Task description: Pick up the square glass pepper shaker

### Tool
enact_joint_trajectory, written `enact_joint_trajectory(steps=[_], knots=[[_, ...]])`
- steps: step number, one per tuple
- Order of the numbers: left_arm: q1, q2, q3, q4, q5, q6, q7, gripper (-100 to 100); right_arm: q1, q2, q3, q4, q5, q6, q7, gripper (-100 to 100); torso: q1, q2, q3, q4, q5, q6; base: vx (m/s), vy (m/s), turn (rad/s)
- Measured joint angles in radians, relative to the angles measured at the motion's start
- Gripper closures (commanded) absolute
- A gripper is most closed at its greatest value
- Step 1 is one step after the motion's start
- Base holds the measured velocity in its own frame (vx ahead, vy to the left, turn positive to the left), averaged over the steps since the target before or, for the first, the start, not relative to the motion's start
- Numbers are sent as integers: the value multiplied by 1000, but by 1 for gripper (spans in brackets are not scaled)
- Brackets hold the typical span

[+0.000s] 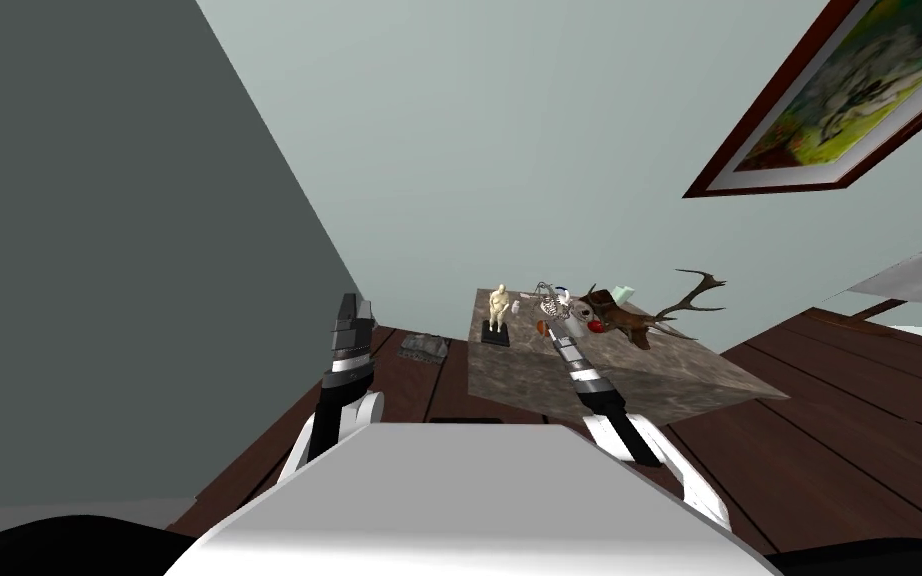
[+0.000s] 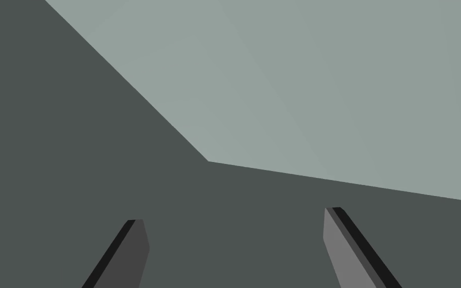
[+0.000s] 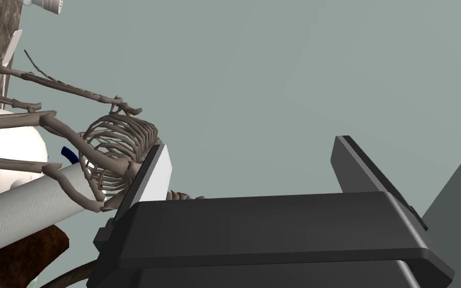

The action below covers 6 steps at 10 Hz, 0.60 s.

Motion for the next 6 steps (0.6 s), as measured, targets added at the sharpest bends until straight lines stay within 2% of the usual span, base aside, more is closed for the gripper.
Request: enact_joint_trajectory(steps=[2, 4, 6], knots=[[0, 0, 0, 0, 0, 0, 0, 0, -8, -28, -9, 61, 20, -2, 16, -100, -2, -1, -1, 0, 0, 0, 8, 84, 117], [0, 0, 0, 0, 0, 0, 0, 0, -33, -78, -20, 129, 57, 21, 48, -100, 1, -3, -2, -1, 0, 0, 30, 107, 97], [0, 0, 0, 0, 0, 0, 0, 0, -23, -105, -30, 161, 80, 36, 69, -100, -2, -3, -2, -1, 0, 0, 30, 56, 79]])
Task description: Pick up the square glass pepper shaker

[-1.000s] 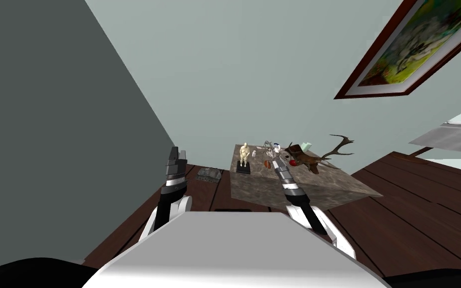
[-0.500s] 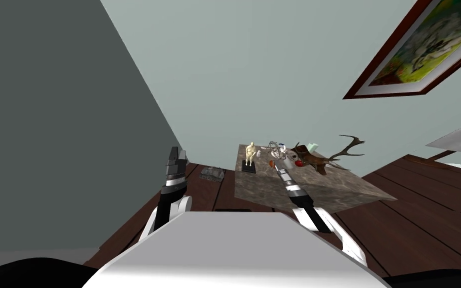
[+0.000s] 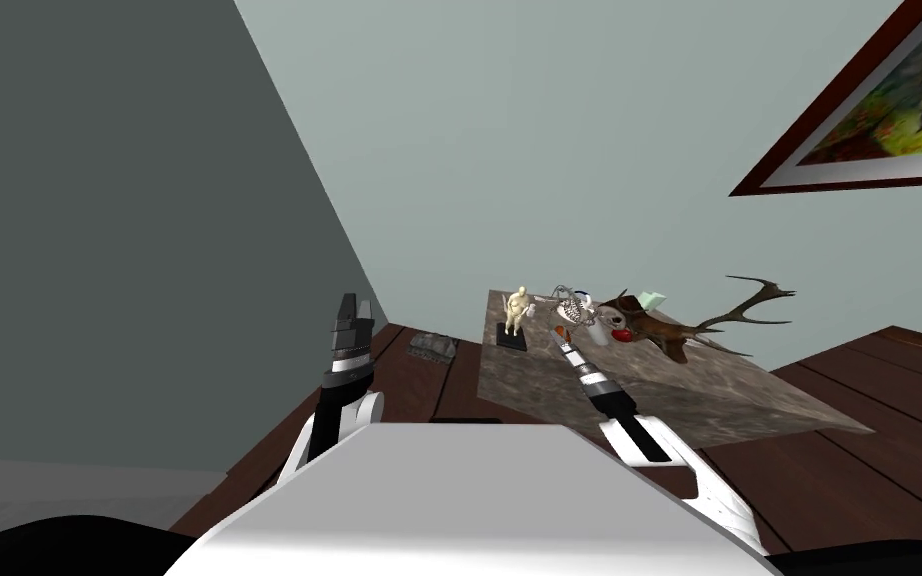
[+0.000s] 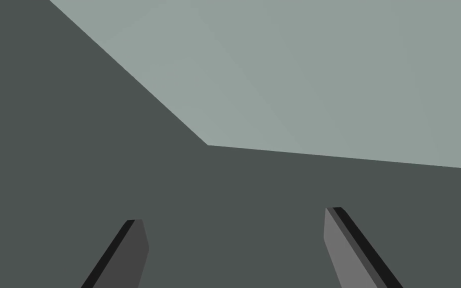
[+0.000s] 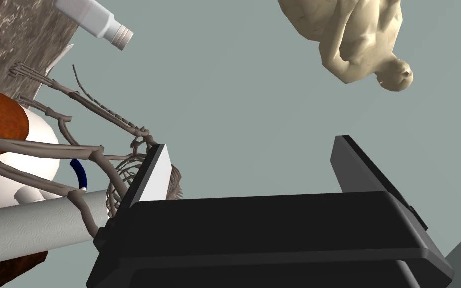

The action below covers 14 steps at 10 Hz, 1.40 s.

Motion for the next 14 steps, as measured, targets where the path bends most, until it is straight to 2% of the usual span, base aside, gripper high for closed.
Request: enact_joint_trajectory(steps=[2, 7, 10, 11, 12, 14], knots=[[0, 0, 0, 0, 0, 0, 0, 0, 4, -26, -13, 43, 19, -2, 19, -100, -3, 0, 0, 0, -1, 0, 32, 37, 86], [0, 0, 0, 0, 0, 0, 0, 0, -6, -104, -45, 195, 80, 3, 85, -100, -2, -2, -1, 0, 0, 0, 65, 53, 129], [0, 0, 0, 0, 0, 0, 0, 0, -10, -172, -77, 331, 138, 0, 155, -100, -1, -5, -3, -1, 0, 0, 109, 68, 212], [0, 0, 0, 0, 0, 0, 0, 0, 10, -205, -92, 353, 154, 9, 171, -100, -1, -5, -3, -1, 0, 0, 81, 49, 37], [0, 0, 0, 0, 0, 0, 0, 0, 16, -207, -97, 366, 164, 16, 186, -100, -1, -3, -2, -1, 0, 1, 74, 52, 107], [0, 0, 0, 0, 0, 0, 0, 0, 13, -236, -110, 433, 196, 13, 229, -100, -1, -3, -2, -1, 0, 0, 106, 63, 198]])
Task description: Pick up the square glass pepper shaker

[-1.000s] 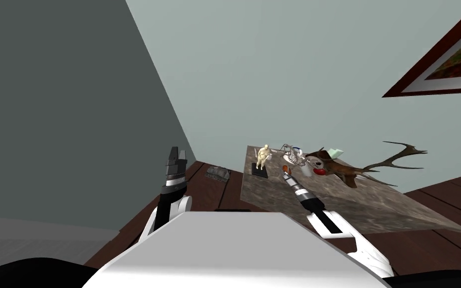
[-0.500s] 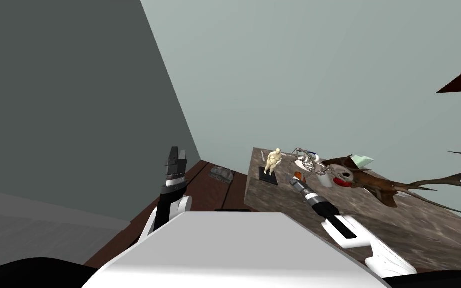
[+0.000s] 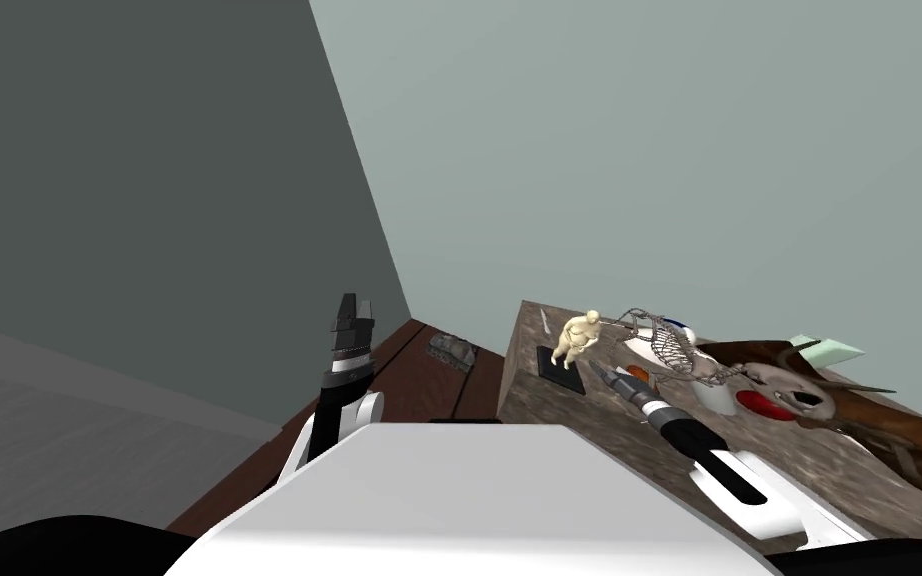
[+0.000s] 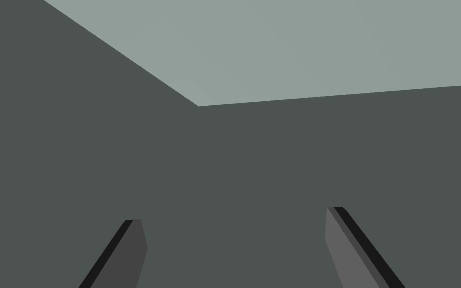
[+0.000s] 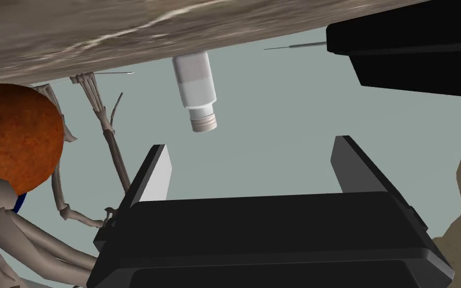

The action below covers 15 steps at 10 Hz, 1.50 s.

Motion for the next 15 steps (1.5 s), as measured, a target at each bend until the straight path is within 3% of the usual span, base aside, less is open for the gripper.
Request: enact_joint_trajectory(steps=[1, 3, 6, 9, 10, 11, 15], knots=[[0, 0, 0, 0, 0, 0, 0, 0, 4, -29, -16, 53, 13, -16, 23, -100, 0, -1, -1, 0, 0, 1, 119, 63, 196], [0, 0, 0, 0, 0, 0, 0, 0, 5, -61, -26, 116, 49, -3, 70, -100, 1, -2, -1, 0, 0, 0, 119, 52, 165], [0, 0, 0, 0, 0, 0, 0, 0, 19, -122, -51, 197, 85, -11, 118, -100, -3, -2, -2, -1, 0, 0, 133, -2, 141], [0, 0, 0, 0, 0, 0, 0, 0, 31, -161, -68, 246, 118, -12, 168, -100, -9, -4, -3, -1, -2, 1, 131, -76, 98], [0, 0, 0, 0, 0, 0, 0, 0, 31, -163, -69, 247, 119, -11, 172, 0, -7, 0, 0, 0, -2, 1, 13, -10, 1], [0, 0, 0, 0, 0, 0, 0, 0, 31, -163, -68, 246, 119, -11, 171, -100, -4, 4, 2, 1, -1, 1, -81, -17, 320], [-1, 0, 0, 0, 0, 0, 0, 0, -17, -163, -61, 300, 113, 64, 148, -100, -5, 17, 10, 4, -2, 0, -168, -35, 291]])
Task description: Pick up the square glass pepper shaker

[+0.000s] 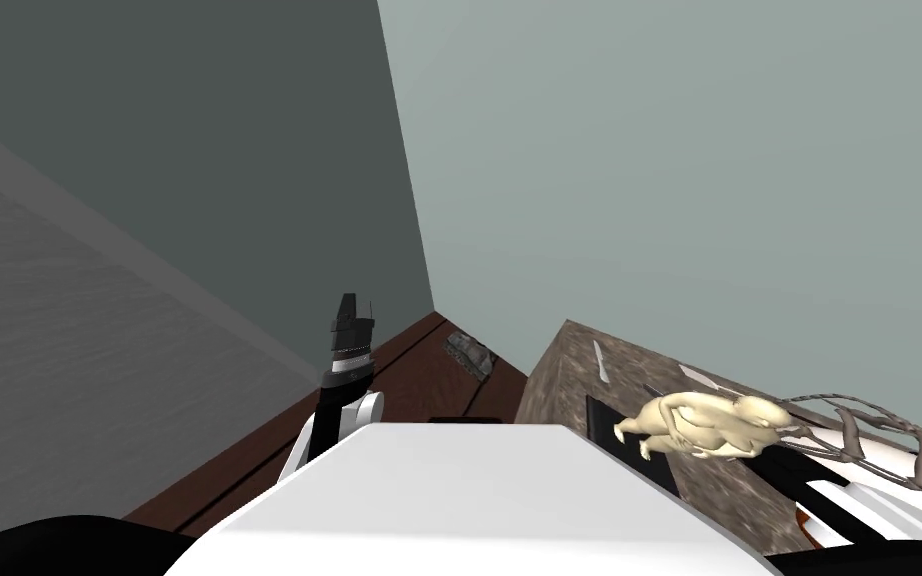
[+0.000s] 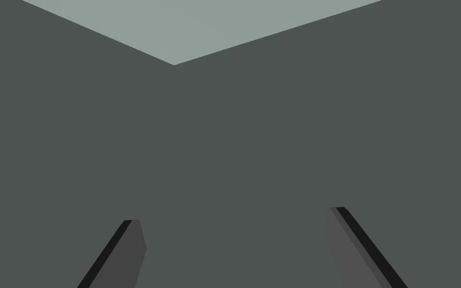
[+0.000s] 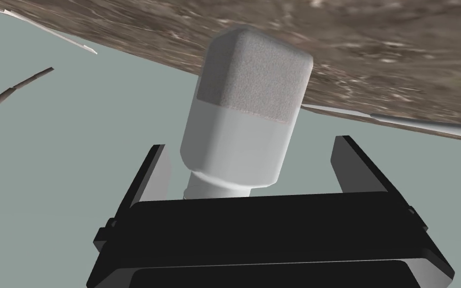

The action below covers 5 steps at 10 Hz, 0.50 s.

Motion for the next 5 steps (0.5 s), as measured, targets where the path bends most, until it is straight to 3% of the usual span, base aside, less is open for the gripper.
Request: enact_joint_trajectory(steps=[3, 4, 5], knots=[[0, 0, 0, 0, 0, 0, 0, 0, -30, 6, 6, 26, -3, 64, -13, -100, -2, -2, -1, 0, -1, 0, -154, -6, 195], [0, 0, 0, 0, 0, 0, 0, 0, -39, 5, 7, 37, -4, 79, -18, -100, -1, -3, -2, -1, -1, 0, -59, 3, 39], [0, 0, 0, 0, 0, 0, 0, 0, -40, 5, 8, 38, -4, 83, -19, 100, -1, -7, -4, -1, -1, 1, -11, 0, -10]])
